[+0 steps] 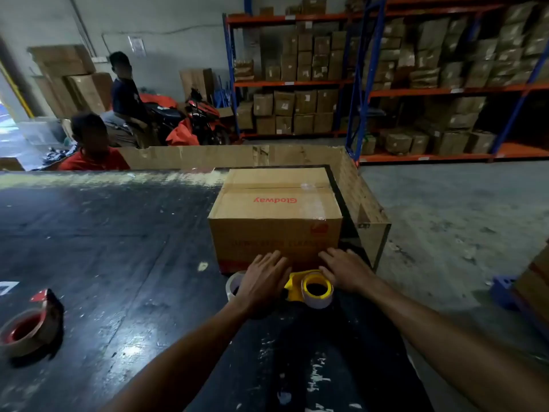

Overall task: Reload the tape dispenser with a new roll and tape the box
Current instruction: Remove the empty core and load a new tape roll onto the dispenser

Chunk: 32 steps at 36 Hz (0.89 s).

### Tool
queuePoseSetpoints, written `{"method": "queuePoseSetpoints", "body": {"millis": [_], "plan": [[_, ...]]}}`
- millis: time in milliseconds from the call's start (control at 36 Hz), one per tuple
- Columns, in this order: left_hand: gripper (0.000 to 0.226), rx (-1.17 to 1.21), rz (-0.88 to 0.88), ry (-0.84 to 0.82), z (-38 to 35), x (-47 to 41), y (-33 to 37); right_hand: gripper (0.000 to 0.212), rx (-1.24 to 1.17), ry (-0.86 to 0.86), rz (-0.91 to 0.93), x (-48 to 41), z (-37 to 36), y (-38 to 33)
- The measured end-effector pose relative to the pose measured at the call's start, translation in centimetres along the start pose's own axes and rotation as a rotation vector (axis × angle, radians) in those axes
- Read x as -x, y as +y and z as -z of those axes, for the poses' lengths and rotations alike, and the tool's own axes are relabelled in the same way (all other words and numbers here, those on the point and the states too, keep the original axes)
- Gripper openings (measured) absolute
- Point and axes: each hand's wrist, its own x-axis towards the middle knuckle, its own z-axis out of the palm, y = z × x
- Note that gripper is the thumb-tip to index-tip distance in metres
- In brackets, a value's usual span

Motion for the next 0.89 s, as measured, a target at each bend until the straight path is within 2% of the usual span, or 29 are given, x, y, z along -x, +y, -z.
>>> {"method": "queuePoseSetpoints", "body": {"millis": [83,139,222,306,389,444,528,639,694,806,889], "plan": [[0.032,0.106,-0.01,-0.143,-0.7,0.7,1.5,0.046,-0.124,-0.155,-0.041,0.5,-0.5,-0.1],[0.039,0.094,-0.058,-0.225,-1.4,1.4,2.7,0.043,-0.165,-0.242,-0.045,0.8,-0.7,-0.5],[0.048,0.15,-0.047,-0.291,-3.0,1.8,3.4,0.041,-0.222,-0.255,-0.062,0.8,-1.0,-0.7],[0.049,0.225,0.132,-0.426,-4.0,2.3,3.9,0.041,-0.231,-0.321,-0.088,0.7,-1.5,-1.1],[0.047,0.387,0.311,-0.464,-3.9,2.4,4.3,0.042,-0.279,-0.373,-0.102,0.7,-1.3,-1.3],[0.048,0.593,0.429,-0.517,-3.4,2.1,4.5,0.045,-0.322,-0.394,-0.098,0.4,-1.1,-1.3],[0.056,0.922,0.629,-0.612,-3.1,1.4,4.3,0.062,-0.377,-0.434,-0.078,-0.4,-0.6,-0.8],[0.045,1.222,0.752,-0.592,-2.3,0.7,4.6,0.042,-0.428,-0.476,-0.026,-1.1,1.2,-0.7],[0.039,1.301,0.766,-0.551,-1.5,0.3,4.7,0.051,-0.44,-0.523,-0.002,-1.6,2.5,-1.0],[0.043,1.394,0.673,-0.453,-0.1,-0.4,4.3,0.063,-0.471,-0.62,0.048,-2.6,6.5,-1.2],[0.035,1.452,0.624,-0.387,0.9,-0.5,4.0,0.058,-0.51,-0.607,0.026,-3.5,9.3,-0.9]]}}
